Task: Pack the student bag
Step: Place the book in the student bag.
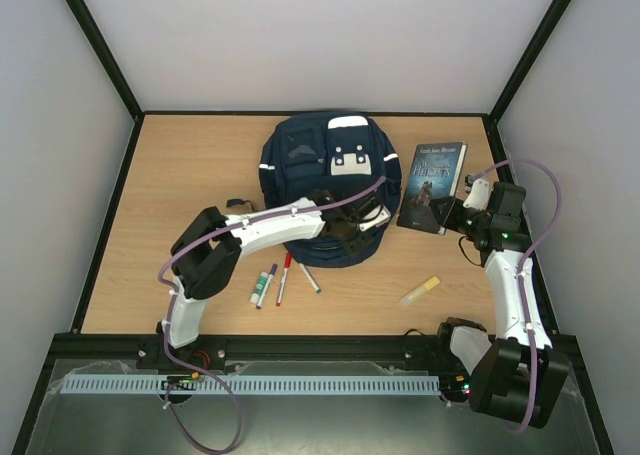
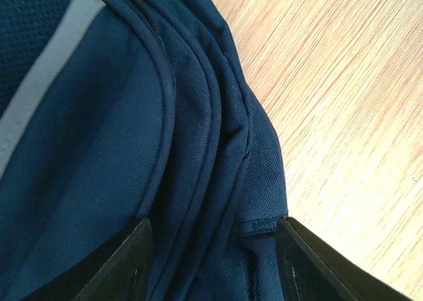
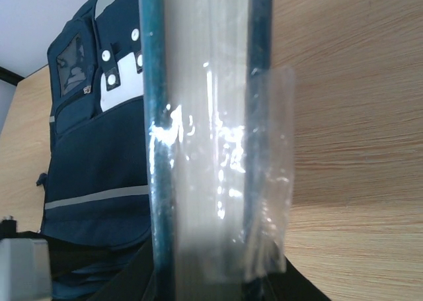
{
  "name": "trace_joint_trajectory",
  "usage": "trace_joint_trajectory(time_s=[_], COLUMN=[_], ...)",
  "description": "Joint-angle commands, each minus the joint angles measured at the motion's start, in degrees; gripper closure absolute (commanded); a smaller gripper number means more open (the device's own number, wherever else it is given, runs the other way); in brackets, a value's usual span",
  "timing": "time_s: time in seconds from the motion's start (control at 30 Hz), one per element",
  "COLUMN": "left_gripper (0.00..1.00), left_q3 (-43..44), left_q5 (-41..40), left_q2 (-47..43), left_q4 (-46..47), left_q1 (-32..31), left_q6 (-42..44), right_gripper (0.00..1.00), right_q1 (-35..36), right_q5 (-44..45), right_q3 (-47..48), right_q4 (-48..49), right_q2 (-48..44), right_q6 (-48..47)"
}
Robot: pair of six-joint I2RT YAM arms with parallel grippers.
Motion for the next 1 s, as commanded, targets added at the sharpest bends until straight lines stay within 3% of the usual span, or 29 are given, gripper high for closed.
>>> trace_joint_trajectory(time_s=[0.0, 0.27, 0.33, 0.47, 0.57, 0.73, 0.97], left_gripper=[0.47, 0.58, 0.65, 0.89, 0.95, 0.97, 0.97], left_q3=[2.1, 3.0, 3.3, 4.7, 5.8, 8.9, 15.7], left_q5=[-5.1, -12.4, -12.7, -14.0, -15.7, -20.7, -23.4], left_q2=[2.2, 5.3, 5.6, 5.8, 4.9, 0.9, -3.8], left_q4=[-2.3, -2.5, -2.6, -3.0, -3.2, -3.3, -2.5], left_q1=[-0.8, -2.1, -2.2, -2.2, -2.2, -2.1, 0.3], left_q6=[1.0, 0.9, 0.6, 0.1, -0.3, 0.3, 0.5], right_gripper=[0.99, 0.99, 0.99, 0.99, 0.99, 0.99, 0.99], right_q1=[-0.2, -0.2, -0.2, -0.2, -0.2, -0.2, -0.2], right_q5=[-2.0, -1.6, -1.7, -1.7, -1.3, 0.5, -5.1], right_q3=[0.9, 0.8, 0.8, 0.8, 1.0, 7.3, 21.5], right_q4=[5.8, 5.8, 5.8, 5.8, 5.7, 0.4, -13.9], right_q2=[-1.9, -2.3, -2.4, -2.4, -2.6, -2.0, 0.7], right_q6=[-1.2, -1.4, -1.4, -1.4, -1.3, -1.2, 1.2])
